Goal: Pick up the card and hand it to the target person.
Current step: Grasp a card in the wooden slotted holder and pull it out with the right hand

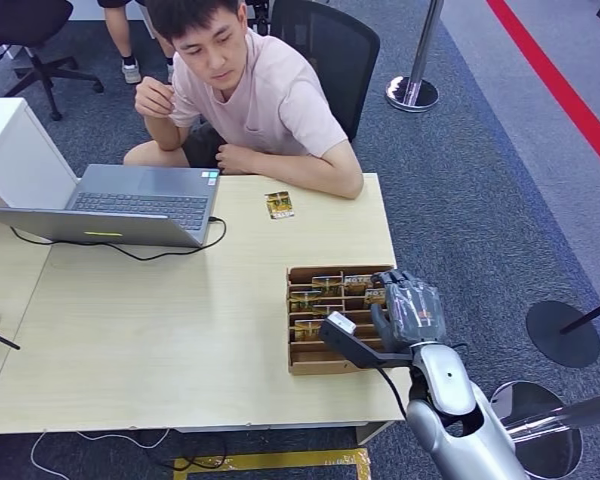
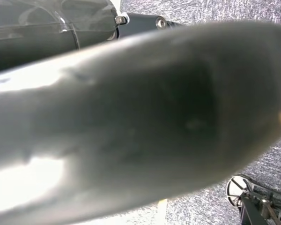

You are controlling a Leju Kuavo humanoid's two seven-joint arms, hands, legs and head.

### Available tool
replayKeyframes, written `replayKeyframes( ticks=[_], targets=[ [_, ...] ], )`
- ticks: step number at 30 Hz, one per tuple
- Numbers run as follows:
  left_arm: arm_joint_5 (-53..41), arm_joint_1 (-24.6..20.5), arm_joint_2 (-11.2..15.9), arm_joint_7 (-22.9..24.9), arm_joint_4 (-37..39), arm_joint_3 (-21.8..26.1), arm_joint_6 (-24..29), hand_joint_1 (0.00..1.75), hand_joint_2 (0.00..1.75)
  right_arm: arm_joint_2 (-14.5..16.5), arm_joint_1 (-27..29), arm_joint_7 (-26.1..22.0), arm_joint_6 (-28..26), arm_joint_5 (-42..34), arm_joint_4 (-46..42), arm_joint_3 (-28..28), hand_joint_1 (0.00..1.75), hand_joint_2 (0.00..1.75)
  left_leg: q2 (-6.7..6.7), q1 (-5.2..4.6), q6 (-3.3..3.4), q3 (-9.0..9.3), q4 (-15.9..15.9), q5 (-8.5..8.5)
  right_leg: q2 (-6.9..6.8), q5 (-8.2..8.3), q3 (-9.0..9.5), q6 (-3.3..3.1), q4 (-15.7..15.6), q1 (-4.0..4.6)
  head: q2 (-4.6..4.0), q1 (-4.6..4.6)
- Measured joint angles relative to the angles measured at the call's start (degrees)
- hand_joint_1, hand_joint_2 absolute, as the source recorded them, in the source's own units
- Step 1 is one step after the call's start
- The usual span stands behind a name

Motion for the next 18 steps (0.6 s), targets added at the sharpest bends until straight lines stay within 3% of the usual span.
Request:
replayKeyframes(
  ticks=[18],
  targets=[
    [-0.6, 0.0, 0.0, -0.2, 0.0, 0.0, -0.29, 0.0, 0.0, -0.15, -1.04, 0.32, 0.0, -0.72, 2.6, 0.0, 0.88, 1.75, 0.0, 0.0, 0.0, 0.0, 0.0, 0.0, 0.0, 0.0, 0.0, 0.0, 0.0, 0.0, 0.0, -0.01]
  ],
)
